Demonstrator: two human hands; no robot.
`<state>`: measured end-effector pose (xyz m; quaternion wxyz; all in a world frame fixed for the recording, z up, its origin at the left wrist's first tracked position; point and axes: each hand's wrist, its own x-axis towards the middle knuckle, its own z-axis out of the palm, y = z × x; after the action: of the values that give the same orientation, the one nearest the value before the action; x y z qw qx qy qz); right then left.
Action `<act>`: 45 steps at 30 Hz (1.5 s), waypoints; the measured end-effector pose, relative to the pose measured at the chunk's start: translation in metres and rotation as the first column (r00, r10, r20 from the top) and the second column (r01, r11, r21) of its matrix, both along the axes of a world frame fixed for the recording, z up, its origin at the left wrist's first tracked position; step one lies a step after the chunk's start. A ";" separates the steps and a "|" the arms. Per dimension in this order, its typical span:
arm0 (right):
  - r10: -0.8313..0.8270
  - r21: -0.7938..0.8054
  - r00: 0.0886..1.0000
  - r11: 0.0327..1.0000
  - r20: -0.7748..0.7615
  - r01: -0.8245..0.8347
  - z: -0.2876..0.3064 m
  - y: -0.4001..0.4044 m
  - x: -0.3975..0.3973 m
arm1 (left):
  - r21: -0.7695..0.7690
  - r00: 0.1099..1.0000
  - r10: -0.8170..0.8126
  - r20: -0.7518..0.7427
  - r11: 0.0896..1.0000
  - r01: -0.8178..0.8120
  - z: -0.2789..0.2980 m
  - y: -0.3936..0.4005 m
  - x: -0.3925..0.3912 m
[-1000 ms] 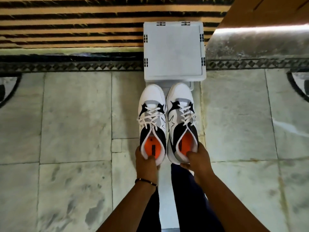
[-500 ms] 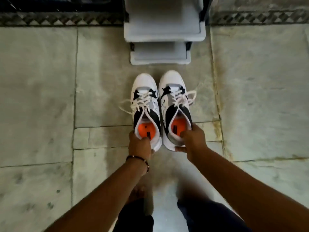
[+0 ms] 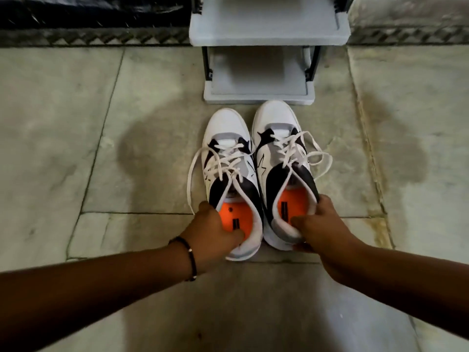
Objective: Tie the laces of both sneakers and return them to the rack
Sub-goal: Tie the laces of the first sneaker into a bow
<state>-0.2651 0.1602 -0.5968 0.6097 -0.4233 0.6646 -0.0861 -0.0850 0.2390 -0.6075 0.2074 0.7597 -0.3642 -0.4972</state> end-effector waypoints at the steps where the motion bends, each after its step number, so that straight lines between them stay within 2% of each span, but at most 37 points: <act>1: 0.023 -0.005 1.000 1.000 -0.007 -0.023 -0.001 -0.003 0.000 | 0.003 0.998 -0.053 0.016 0.999 0.053 -0.001 -0.001 0.002; 5: 0.053 -0.008 0.995 0.999 -0.083 -0.054 0.012 -0.002 0.005 | 0.027 0.985 -0.161 0.068 0.987 0.159 0.013 -0.004 0.005; 9: 0.055 0.113 0.997 0.992 -0.049 -0.050 0.022 0.006 -0.004 | -0.006 0.999 -0.030 0.038 1.000 0.031 0.019 0.001 -0.001; 11: 0.040 0.108 0.999 0.993 -0.006 -0.039 0.029 0.001 -0.012 | -0.031 0.998 0.051 0.022 0.998 -0.050 0.019 0.006 -0.002; 12: 0.039 0.039 0.999 0.998 -0.005 -0.039 0.035 -0.005 -0.014 | -0.048 0.996 0.079 0.031 0.996 -0.077 0.019 0.007 0.000; 14: 0.093 -0.218 0.994 0.971 -0.051 -0.102 0.060 -0.017 -0.009 | -0.083 0.990 0.131 0.052 0.989 -0.126 0.022 0.002 0.001; 15: 0.143 -0.348 0.988 0.924 -0.065 -0.157 0.078 -0.023 -0.002 | -0.093 0.983 0.160 0.093 0.984 -0.152 0.028 -0.003 0.002; 17: 0.303 -0.474 0.953 0.836 -0.023 -0.277 0.116 -0.033 0.015 | -0.147 0.962 0.198 0.188 0.974 -0.172 0.039 -0.016 0.007; 19: 0.507 -0.485 0.862 0.747 -0.027 -0.454 0.143 -0.040 0.034 | -0.221 0.963 0.158 0.217 0.969 -0.110 0.046 -0.030 0.018; 22: 0.737 -0.388 0.603 0.482 -0.304 -0.785 0.144 -0.045 0.064 | -0.235 0.955 -0.030 0.295 0.967 0.103 0.047 -0.046 0.036; 24: 0.767 -0.258 0.403 0.312 -0.499 -0.914 0.127 -0.048 0.080 | -0.202 0.890 -0.180 0.419 0.937 0.285 0.049 -0.051 0.044; 26: 0.765 -0.177 0.312 0.256 -0.564 -0.950 0.113 -0.050 0.089 | -0.193 0.804 -0.305 0.511 0.870 0.453 0.053 -0.053 0.050; 29: 0.747 -0.207 0.344 0.274 -0.569 -0.939 0.095 -0.048 0.088 | -0.134 0.678 -0.430 0.596 0.779 0.612 0.059 -0.053 0.059; 32: 0.716 -0.310 0.489 0.380 -0.498 -0.871 0.082 -0.044 0.073 | -0.111 0.554 -0.459 0.695 0.692 0.713 0.062 -0.052 0.066; 34: 0.707 -0.354 0.551 0.427 -0.442 -0.832 0.080 -0.043 0.067 | -0.067 0.511 -0.482 0.712 0.678 0.732 0.060 -0.052 0.068; 39: 0.712 -0.378 0.601 0.478 -0.363 -0.793 0.076 -0.042 0.080 | 0.143 0.380 -0.572 0.727 0.667 0.731 0.059 -0.062 0.069; 42: 0.735 -0.366 0.565 0.443 -0.374 -0.818 0.071 -0.041 0.086 | 0.149 0.395 -0.570 0.720 0.683 0.715 0.059 -0.065 0.069; 45: 0.758 -0.364 0.553 0.435 -0.346 -0.824 0.067 -0.045 0.087 | -0.011 0.533 -0.508 0.677 0.717 0.697 0.057 -0.061 0.063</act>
<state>-0.1779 0.1152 -0.5293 0.4053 -0.8277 0.3812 0.0731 -0.0217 0.1785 -0.5509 -0.0088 0.6666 -0.7191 -0.1963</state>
